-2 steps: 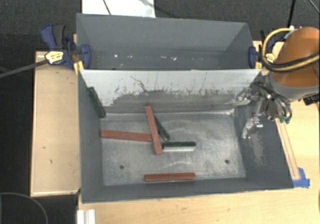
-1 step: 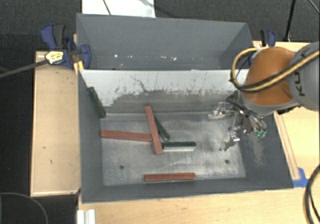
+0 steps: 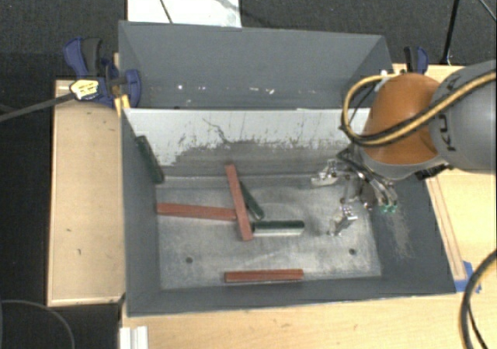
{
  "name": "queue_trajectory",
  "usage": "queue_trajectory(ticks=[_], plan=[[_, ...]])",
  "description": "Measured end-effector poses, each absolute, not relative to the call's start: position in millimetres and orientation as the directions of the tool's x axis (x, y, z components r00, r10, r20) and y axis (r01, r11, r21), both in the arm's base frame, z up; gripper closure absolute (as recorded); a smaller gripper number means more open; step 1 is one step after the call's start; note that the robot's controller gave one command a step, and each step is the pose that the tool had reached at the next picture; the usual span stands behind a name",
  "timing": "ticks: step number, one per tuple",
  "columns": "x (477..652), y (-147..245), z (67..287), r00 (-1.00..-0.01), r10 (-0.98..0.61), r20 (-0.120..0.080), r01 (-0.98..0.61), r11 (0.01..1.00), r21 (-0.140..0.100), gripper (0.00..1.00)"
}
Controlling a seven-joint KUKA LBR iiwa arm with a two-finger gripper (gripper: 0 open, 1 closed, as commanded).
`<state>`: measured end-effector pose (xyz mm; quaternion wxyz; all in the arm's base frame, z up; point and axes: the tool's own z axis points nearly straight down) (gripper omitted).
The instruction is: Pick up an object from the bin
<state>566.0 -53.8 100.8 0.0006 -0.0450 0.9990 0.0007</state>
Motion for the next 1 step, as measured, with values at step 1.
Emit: queue_trajectory(ticks=[1], plan=[[553.8, -24.5, 75.7, -0.999, -0.029, -0.019, -0.029, 1.0, -0.001, 1.0]])
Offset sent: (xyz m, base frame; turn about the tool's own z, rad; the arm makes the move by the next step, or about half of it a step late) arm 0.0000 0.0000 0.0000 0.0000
